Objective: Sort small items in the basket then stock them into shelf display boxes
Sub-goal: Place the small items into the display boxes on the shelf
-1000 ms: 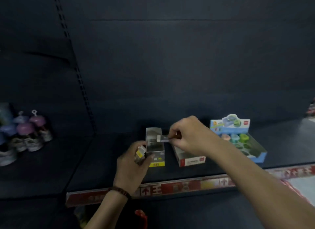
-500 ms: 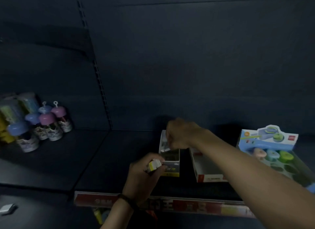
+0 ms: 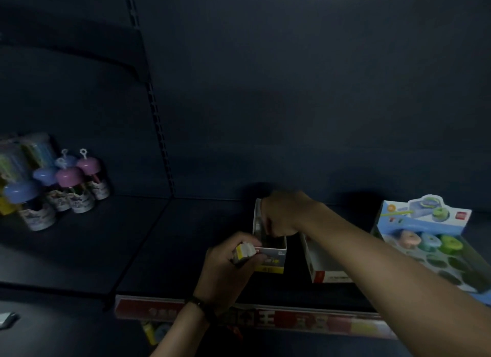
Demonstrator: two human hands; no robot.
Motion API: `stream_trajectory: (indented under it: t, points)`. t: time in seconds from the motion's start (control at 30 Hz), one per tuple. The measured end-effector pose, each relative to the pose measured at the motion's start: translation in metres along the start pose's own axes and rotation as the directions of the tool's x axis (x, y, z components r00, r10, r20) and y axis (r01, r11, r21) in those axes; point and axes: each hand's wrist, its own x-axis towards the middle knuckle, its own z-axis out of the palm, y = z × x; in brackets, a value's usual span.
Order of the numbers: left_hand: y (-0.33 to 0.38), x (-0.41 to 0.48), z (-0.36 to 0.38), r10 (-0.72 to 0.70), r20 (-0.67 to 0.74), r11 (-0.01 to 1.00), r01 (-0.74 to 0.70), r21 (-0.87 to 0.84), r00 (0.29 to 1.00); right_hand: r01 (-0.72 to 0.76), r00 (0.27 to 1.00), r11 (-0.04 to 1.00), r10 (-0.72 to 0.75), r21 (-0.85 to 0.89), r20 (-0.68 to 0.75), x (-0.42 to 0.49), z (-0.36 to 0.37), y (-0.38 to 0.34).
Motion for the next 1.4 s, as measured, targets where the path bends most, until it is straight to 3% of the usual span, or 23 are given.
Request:
stream_trajectory:
  t: [0.1,0.2,0.3,0.4,0.47,0.67,0.8,0.93,1.03,1.13,1.2,1.3,1.4]
  points:
    - [0.002,-0.001,0.0,-0.006,-0.033,1.0,0.006,0.003,0.999,-0.004,1.0,1.0,0.005,-0.02,0.021,-0.001,-0.001,-0.005]
    - [0.002,-0.003,-0.005,0.003,-0.025,0.999,-0.004,-0.044,1.0,-0.013,1.0,0.996,0.015,0.088,-0.019,-0.006,-0.004,0.001]
    - [0.0,-0.004,-0.01,-0.053,-0.032,0.965,0.043,-0.259,0.998,-0.002,0.968,0.964,0.069,0.265,-0.243,-0.019,-0.003,0.009]
    - [0.004,-0.002,-0.012,-0.104,-0.06,0.882,0.064,-0.467,0.993,0.207,0.841,0.785,0.162,0.583,-0.517,-0.04,0.013,0.003]
    - [0.006,-0.002,-0.013,-0.108,-0.094,0.853,0.044,-0.519,0.99,0.269,0.814,0.719,0.186,0.641,-0.55,-0.051,0.025,-0.011]
    - [0.015,-0.007,-0.011,-0.014,-0.17,0.886,-0.067,-0.46,0.985,0.261,0.836,0.861,0.025,0.437,-0.548,-0.05,0.036,-0.047]
    - [0.013,-0.009,-0.014,0.003,-0.219,0.887,-0.103,-0.45,0.976,0.273,0.856,0.825,0.026,0.495,-0.516,-0.05,0.038,-0.051]
    - [0.016,-0.012,-0.012,0.035,-0.243,0.919,-0.127,-0.373,0.969,0.33,0.847,0.721,0.058,0.61,-0.528,-0.053,0.038,-0.053]
    - [0.015,-0.012,-0.011,0.046,-0.261,0.94,-0.13,-0.315,0.964,0.36,0.765,0.643,0.212,0.676,-0.608,-0.056,0.028,-0.039]
    - [0.009,-0.009,-0.01,0.053,-0.203,0.985,-0.085,-0.153,0.978,0.405,0.694,0.58,0.308,0.707,-0.65,-0.063,0.011,-0.015]
    - [0.008,-0.009,-0.008,0.063,-0.143,0.994,-0.075,-0.08,0.988,0.358,0.721,0.638,0.275,0.682,-0.636,-0.066,0.004,0.0]
    - [0.013,-0.008,-0.004,0.021,-0.07,0.999,-0.024,-0.039,0.997,0.189,0.86,0.743,0.19,0.642,-0.473,-0.057,0.005,0.011]
    - [0.012,-0.008,-0.003,0.0,-0.015,1.0,0.0,0.004,1.0,0.1,0.916,0.829,0.14,0.551,-0.376,-0.044,0.008,0.009]
